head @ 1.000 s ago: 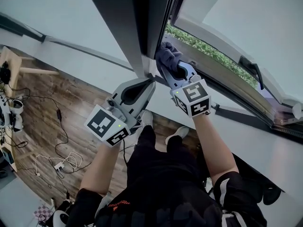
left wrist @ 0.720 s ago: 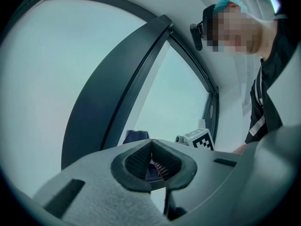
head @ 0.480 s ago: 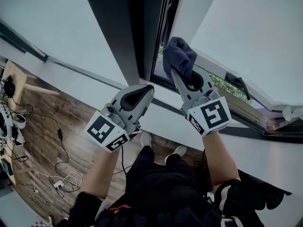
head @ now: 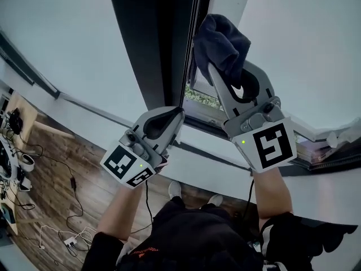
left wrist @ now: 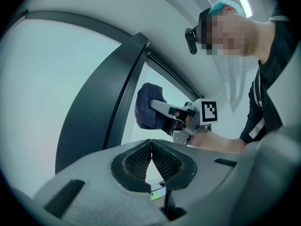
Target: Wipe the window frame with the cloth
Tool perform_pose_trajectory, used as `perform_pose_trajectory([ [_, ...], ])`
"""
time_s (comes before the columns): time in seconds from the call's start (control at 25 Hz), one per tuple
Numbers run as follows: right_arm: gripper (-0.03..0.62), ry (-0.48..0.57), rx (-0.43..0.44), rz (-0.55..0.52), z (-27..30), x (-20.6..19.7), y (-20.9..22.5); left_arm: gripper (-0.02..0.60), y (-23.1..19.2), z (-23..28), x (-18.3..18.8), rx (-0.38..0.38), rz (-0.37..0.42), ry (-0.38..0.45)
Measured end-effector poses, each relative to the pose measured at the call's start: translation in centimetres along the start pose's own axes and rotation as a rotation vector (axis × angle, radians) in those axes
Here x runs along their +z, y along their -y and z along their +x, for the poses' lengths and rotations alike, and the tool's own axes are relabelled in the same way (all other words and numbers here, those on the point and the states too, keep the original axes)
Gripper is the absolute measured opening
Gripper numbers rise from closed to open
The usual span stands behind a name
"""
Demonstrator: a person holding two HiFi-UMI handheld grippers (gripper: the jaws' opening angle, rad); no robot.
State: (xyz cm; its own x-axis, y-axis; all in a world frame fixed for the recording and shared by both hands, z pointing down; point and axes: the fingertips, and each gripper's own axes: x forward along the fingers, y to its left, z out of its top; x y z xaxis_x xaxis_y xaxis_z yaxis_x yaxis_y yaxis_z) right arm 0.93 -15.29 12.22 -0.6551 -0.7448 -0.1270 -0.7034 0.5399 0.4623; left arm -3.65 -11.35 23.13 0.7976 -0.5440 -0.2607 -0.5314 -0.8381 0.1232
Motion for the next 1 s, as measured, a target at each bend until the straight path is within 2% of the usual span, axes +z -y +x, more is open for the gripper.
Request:
perform_pose_trajectory([
  [0.2, 0.048, 0.076, -0.006, -0.114, 0.5, 5.6, 0.9, 0.021, 0.6, 0.2, 1.5, -0.022, 0.020, 0.016],
  [0.44, 0.048, 0.113, 0.003, -0.192, 1.6, 10.1, 1.4, 0.021, 1.3, 0.4, 2.8, -0.037, 0.036, 0.031],
  [0.56, 0.048, 0.103, 0.011, -0.209, 2.0, 10.6, 1.3, 0.021, 1.9, 0.3, 2.8, -0.037, 0.041, 0.037],
  [1.0, 0.048, 0.041, 0.025, -0.136, 2.8, 8.0, 1.3, 0.021, 2.3, 0.2, 1.8, -0.016, 0.022, 0.034],
])
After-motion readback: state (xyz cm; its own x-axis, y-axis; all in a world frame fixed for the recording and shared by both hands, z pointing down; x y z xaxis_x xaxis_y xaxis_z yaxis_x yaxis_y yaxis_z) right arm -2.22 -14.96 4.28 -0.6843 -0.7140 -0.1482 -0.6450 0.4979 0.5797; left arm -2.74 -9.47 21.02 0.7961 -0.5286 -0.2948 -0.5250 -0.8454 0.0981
